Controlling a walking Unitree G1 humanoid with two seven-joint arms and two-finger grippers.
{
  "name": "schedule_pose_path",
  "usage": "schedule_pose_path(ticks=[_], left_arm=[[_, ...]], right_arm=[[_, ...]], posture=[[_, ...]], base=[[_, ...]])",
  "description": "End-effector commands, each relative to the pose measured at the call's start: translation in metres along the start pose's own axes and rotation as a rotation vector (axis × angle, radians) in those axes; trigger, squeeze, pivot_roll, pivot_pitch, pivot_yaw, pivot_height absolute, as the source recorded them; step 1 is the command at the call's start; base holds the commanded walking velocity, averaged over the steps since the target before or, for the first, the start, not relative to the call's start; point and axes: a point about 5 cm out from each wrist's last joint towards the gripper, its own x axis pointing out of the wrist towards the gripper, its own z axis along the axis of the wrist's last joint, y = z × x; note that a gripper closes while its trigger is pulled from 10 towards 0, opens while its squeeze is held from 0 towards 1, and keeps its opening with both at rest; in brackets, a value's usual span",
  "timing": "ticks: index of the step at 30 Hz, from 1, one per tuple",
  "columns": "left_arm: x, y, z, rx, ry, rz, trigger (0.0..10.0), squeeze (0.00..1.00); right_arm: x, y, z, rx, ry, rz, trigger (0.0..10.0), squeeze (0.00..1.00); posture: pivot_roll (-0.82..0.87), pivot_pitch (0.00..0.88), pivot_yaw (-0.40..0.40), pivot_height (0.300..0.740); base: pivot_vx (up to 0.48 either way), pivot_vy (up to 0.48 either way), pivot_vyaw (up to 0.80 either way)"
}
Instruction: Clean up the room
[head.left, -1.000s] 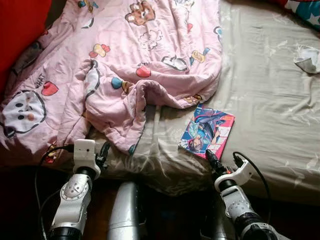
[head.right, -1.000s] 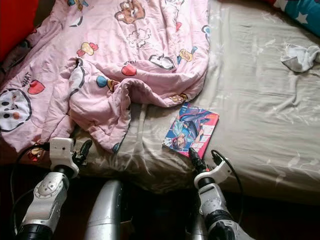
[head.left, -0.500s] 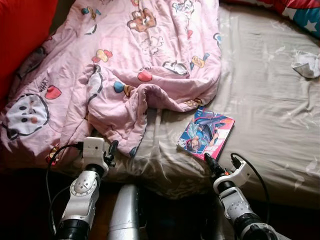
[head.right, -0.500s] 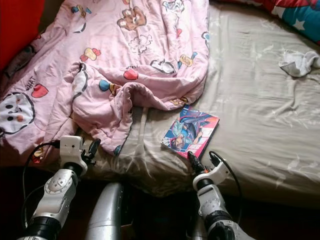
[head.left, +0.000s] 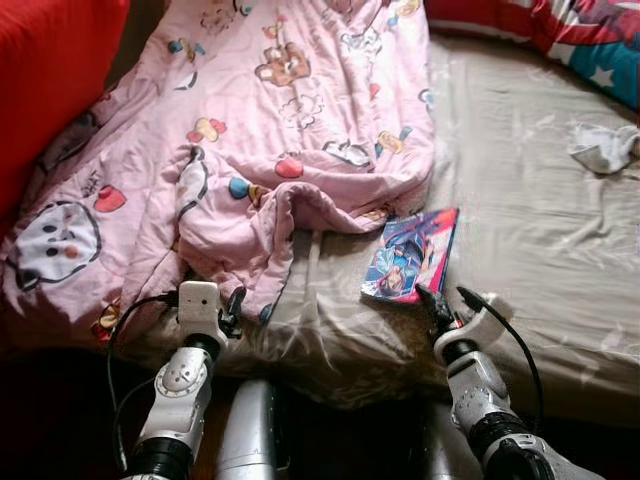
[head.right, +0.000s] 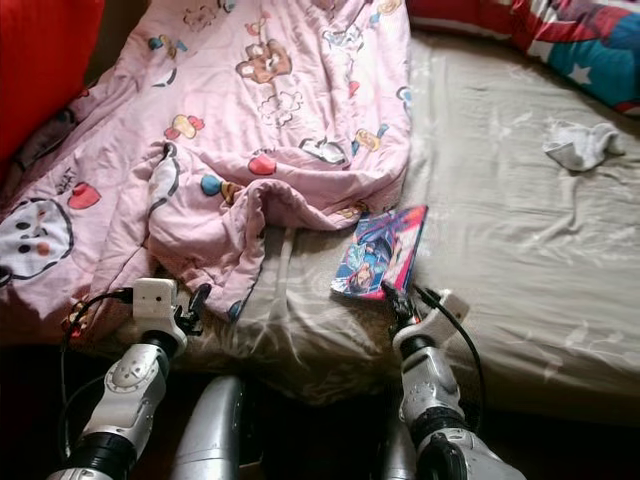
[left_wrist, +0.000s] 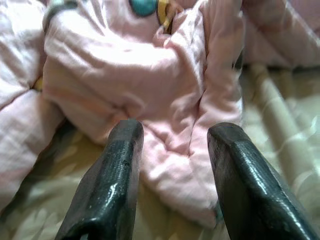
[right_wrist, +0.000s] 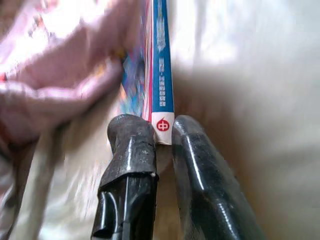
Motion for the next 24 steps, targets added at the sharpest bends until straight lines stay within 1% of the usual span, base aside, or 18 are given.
schedule_pose_path(ticks=[1, 2, 3, 5, 7, 9, 10, 12, 14, 17, 18, 23, 24], left_arm=[[-0.003, -0.004, -0.01, 0.011, 0.03, -0.004, 10.0, 0.0], [-0.004, -0.005, -0.01, 0.009, 0.028, -0.003, 10.0, 0.0], [-0.004, -0.005, -0.01, 0.009, 0.028, -0.003, 10.0, 0.0], [-0.004, -0.007, -0.011, 0.003, 0.026, -0.001, 10.0, 0.0], [-0.005, -0.008, -0.012, -0.001, 0.025, 0.001, 10.0, 0.0], [-0.006, -0.008, -0.013, -0.006, 0.023, 0.004, 10.0, 0.0], [-0.007, -0.009, -0.014, -0.007, 0.022, 0.005, 10.0, 0.0], [-0.007, -0.008, -0.014, -0.008, 0.02, 0.008, 10.0, 0.0], [-0.007, -0.008, -0.014, -0.008, 0.02, 0.008, 10.0, 0.0], [-0.009, -0.004, -0.015, -0.006, 0.021, 0.021, 10.0, 0.0], [-0.009, -0.004, -0.015, -0.006, 0.021, 0.021, 10.0, 0.0], [-0.011, -0.001, -0.016, -0.004, 0.022, 0.03, 10.0, 0.0], [-0.011, -0.001, -0.016, -0.004, 0.022, 0.03, 10.0, 0.0]], right_arm=[[-0.001, -0.002, 0.013, -0.117, -0.076, 0.003, 10.0, 0.0], [-0.003, -0.002, 0.012, -0.15, -0.079, 0.006, 10.0, 0.0], [-0.003, -0.002, 0.012, -0.15, -0.079, 0.006, 10.0, 0.0], [-0.008, -0.001, 0.008, -0.242, -0.078, 0.029, 10.0, 0.0], [-0.011, 0.0, 0.005, -0.297, -0.075, 0.049, 10.0, 0.0], [-0.015, 0.0, 0.002, -0.323, -0.081, 0.054, 10.0, 0.0], [-0.016, -0.001, 0.002, -0.324, -0.083, 0.049, 10.0, 0.0], [-0.015, -0.002, 0.003, -0.339, -0.08, 0.025, 10.0, 0.0], [-0.015, -0.002, 0.003, -0.339, -0.08, 0.025, 10.0, 0.0], [-0.011, 0.005, 0.004, -0.353, -0.082, 0.041, 10.0, 0.0], [-0.011, 0.005, 0.004, -0.353, -0.082, 0.041, 10.0, 0.0], [-0.01, 0.009, 0.003, -0.386, -0.073, 0.055, 10.0, 0.0], [-0.01, 0.009, 0.003, -0.386, -0.073, 0.055, 10.0, 0.0]], posture=[[-0.03, 0.125, -0.018, 0.595], [-0.03, 0.123, -0.021, 0.595], [-0.03, 0.123, -0.021, 0.595], [-0.03, 0.12, -0.028, 0.595], [-0.03, 0.119, -0.034, 0.595], [-0.03, 0.118, -0.037, 0.595], [-0.03, 0.12, -0.038, 0.595], [-0.03, 0.124, -0.038, 0.61], [-0.03, 0.124, -0.038, 0.61], [-0.02, 0.141, -0.039, 0.635], [-0.02, 0.141, -0.039, 0.635], [-0.02, 0.151, -0.034, 0.67], [-0.02, 0.151, -0.034, 0.67]], base=[[0.0, 0.0, 0.0], [0.0, 0.0, 0.0], [0.0, 0.0, 0.0], [0.0, 0.0, 0.0], [0.0, 0.0, 0.0], [0.0, 0.0, 0.0], [0.0, 0.0, 0.0], [0.0, 0.0, 0.0], [0.0, 0.0, 0.0], [0.0, 0.0, 0.0], [0.0, 0.0, 0.0], [0.0, 0.0, 0.0], [0.0, 0.0, 0.0]])
